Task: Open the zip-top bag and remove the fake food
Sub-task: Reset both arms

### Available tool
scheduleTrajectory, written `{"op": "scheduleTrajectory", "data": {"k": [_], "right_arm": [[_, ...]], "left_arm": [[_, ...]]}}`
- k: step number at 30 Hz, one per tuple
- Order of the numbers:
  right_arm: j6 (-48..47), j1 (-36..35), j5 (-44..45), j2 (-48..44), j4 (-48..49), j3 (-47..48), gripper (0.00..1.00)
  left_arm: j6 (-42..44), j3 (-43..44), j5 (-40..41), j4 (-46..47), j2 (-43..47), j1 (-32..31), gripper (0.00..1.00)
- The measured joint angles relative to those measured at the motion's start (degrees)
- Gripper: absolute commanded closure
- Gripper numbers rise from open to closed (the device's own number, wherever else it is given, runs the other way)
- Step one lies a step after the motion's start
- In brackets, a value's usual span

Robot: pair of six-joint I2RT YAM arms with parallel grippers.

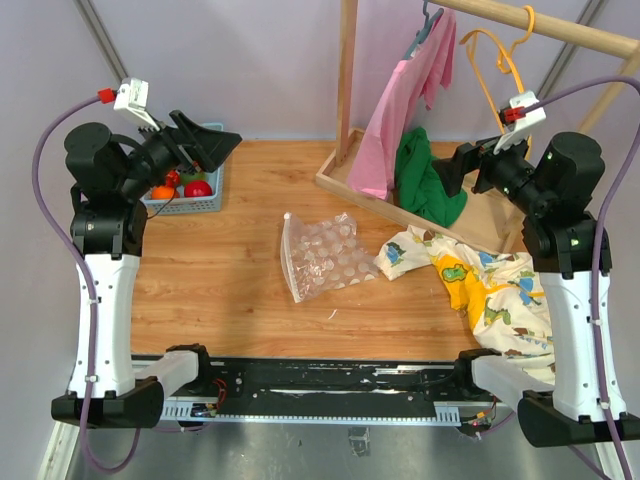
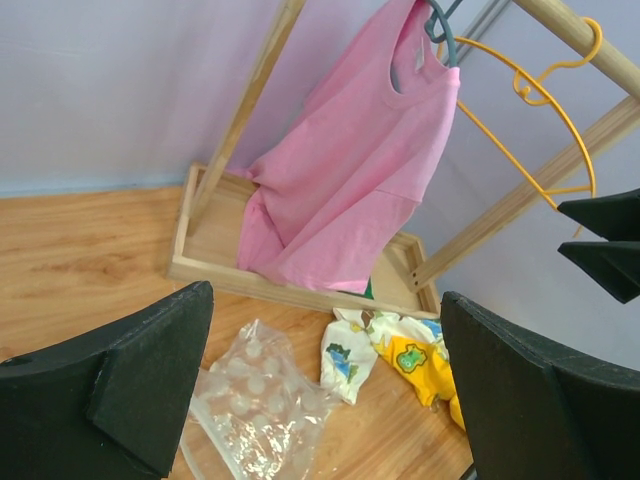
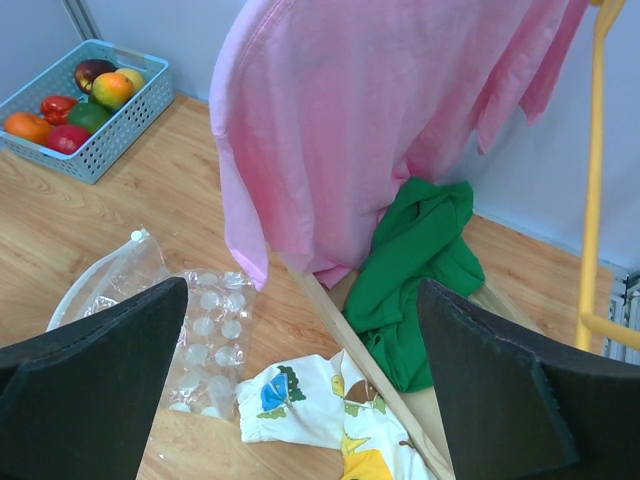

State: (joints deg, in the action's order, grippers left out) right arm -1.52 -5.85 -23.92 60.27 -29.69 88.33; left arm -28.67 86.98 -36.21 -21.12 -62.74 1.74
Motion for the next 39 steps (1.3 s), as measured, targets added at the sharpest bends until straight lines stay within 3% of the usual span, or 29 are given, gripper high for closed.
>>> {"op": "scheduleTrajectory", "data": {"k": [39], "right_arm": [[0.0,0.0,-0.04,-1.11,1.62,-2.89,0.02]], "left_arm": [[0.0,-1.29,0.02,0.0,-0.24,-0.02,0.01]]}}
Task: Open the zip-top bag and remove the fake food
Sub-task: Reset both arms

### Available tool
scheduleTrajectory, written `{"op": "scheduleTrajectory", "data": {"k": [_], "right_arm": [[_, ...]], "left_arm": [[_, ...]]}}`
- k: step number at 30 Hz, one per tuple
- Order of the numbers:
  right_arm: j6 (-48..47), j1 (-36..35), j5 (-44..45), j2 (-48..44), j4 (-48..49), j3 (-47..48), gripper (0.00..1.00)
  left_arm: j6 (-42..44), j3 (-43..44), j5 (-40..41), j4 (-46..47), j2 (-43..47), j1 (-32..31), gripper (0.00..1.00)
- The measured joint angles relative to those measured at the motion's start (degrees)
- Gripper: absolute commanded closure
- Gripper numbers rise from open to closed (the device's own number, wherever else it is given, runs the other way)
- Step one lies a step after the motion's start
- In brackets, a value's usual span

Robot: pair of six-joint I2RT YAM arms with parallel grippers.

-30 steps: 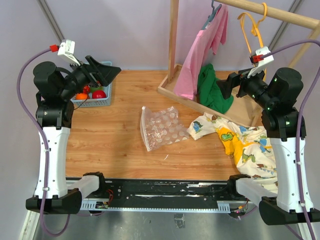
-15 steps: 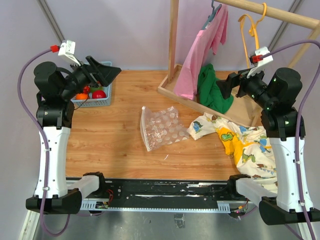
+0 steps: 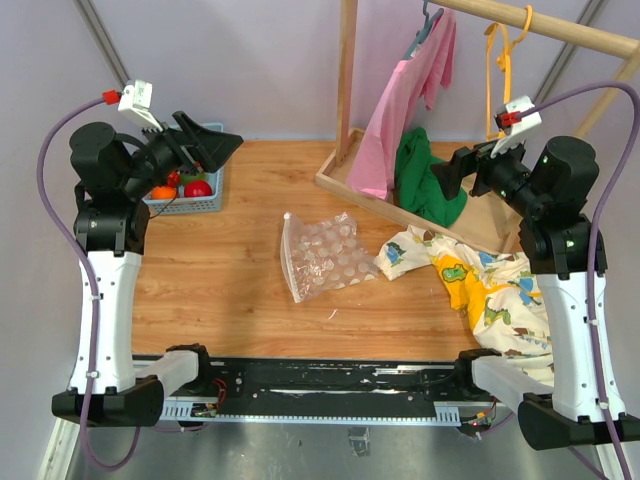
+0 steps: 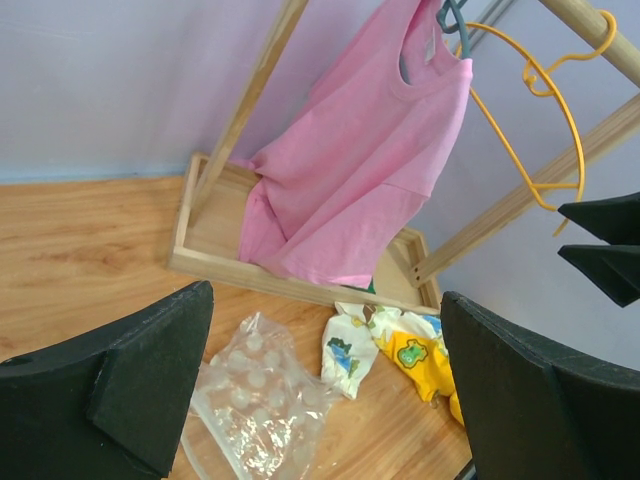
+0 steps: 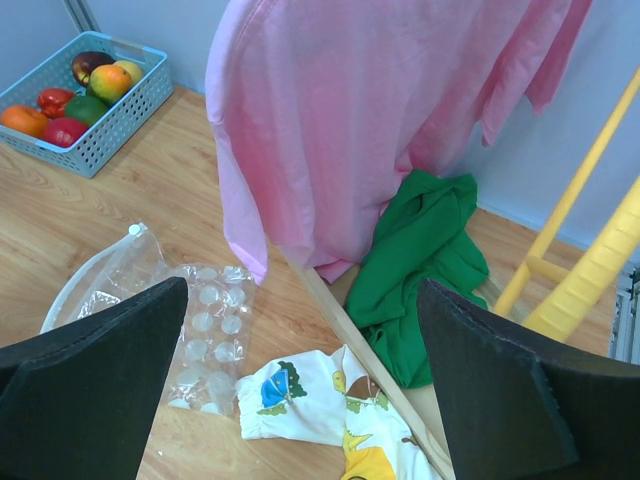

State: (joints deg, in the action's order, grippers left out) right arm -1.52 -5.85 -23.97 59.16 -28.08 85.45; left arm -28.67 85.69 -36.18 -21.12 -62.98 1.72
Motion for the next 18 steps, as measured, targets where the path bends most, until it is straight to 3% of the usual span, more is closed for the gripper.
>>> {"op": "scheduleTrajectory", "data": {"k": [18], "right_arm": [[0.0,0.0,0.02,-0.02,0.37,-0.92,0.02]], "left_arm": [[0.0,-0.22,0.0,0.02,-0.57,0.02,0.01]]}}
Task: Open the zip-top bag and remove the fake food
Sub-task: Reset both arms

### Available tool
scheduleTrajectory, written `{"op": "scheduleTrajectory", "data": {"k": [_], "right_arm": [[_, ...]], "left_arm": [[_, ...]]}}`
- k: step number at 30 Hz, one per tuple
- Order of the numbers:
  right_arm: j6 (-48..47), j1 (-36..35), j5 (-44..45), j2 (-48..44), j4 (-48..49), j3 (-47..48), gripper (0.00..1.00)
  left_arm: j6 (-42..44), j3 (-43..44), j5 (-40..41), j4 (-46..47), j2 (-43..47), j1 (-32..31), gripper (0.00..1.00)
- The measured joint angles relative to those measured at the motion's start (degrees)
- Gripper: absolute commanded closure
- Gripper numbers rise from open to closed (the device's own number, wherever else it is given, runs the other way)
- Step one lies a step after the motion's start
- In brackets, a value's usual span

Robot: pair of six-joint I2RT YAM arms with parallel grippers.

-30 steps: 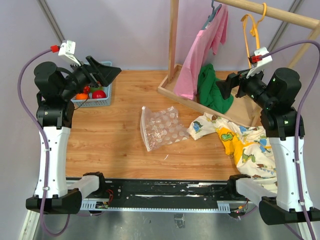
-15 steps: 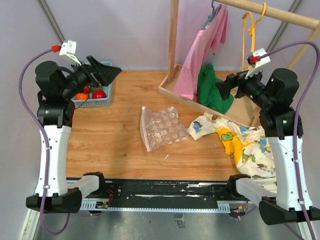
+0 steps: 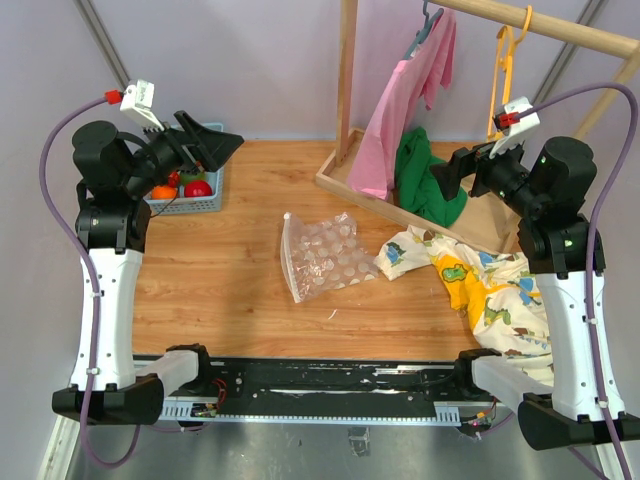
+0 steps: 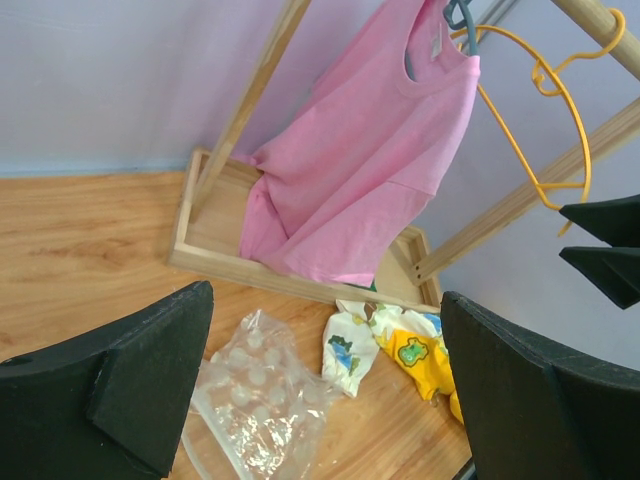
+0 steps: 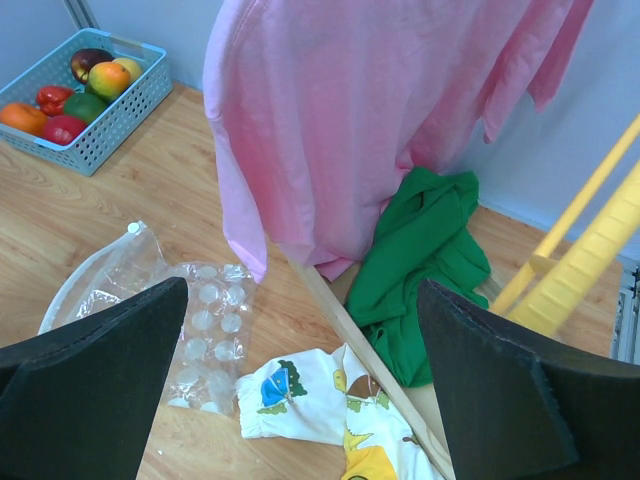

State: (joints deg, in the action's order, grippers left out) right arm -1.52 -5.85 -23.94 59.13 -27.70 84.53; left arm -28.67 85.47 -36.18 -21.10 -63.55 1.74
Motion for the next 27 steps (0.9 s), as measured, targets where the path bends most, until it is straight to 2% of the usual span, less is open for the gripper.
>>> {"op": "scheduleTrajectory", "data": {"k": [27], "right_arm": [[-0.02,0.0,0.07,-0.92,0.0,-0.74,0.02]], "left_arm": [[0.0,-0.07,0.0,-0.02,-0.11,-0.02,0.01]]}}
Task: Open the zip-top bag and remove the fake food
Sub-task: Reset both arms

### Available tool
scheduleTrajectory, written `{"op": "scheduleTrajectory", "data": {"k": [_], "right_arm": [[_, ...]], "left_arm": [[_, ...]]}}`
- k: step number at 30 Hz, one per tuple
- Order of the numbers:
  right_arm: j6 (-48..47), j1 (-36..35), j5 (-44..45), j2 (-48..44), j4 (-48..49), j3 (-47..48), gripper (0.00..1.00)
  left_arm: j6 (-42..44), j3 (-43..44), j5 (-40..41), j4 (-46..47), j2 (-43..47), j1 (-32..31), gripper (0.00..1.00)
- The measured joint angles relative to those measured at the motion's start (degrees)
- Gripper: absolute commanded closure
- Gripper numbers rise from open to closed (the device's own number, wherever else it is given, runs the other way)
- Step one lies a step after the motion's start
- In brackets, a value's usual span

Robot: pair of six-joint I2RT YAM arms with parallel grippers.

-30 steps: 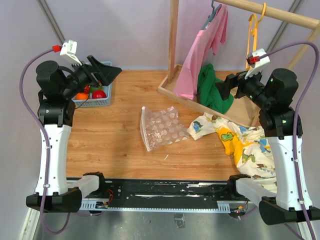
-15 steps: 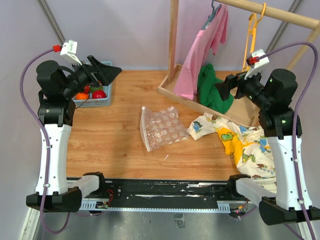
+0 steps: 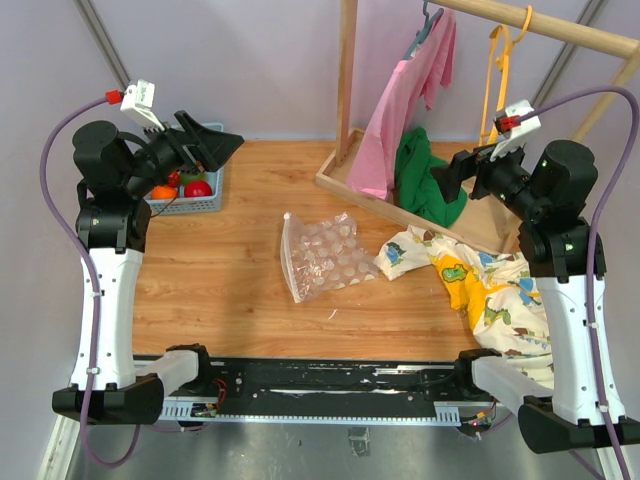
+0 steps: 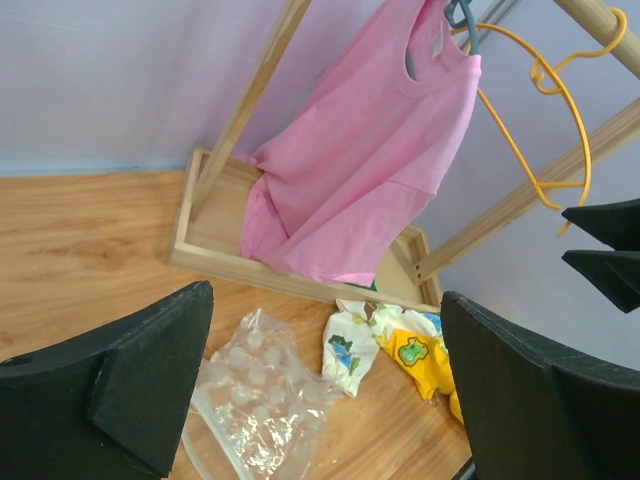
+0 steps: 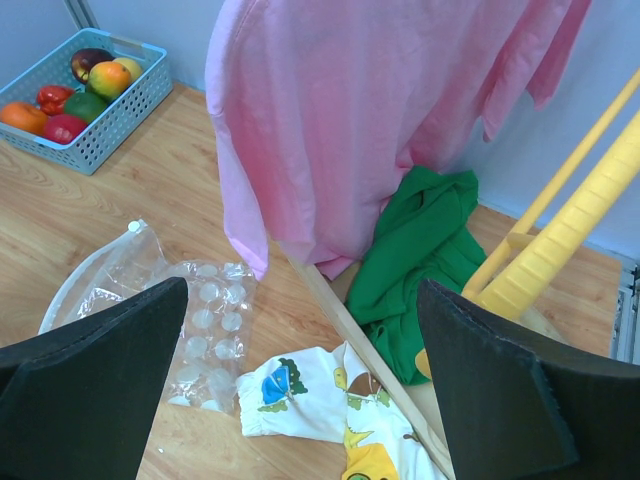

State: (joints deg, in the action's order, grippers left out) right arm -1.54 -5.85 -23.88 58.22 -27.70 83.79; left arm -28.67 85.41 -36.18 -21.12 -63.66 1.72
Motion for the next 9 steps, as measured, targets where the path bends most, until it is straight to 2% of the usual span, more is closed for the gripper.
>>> {"op": "scheduleTrajectory", "data": {"k": [9], "right_arm": [[0.02,0.0,0.17,-0.15,0.0,-0.15,0.02]], "left_arm": [[0.0,-0.02,0.0,0.0,0.02,0.02,0.01]]}}
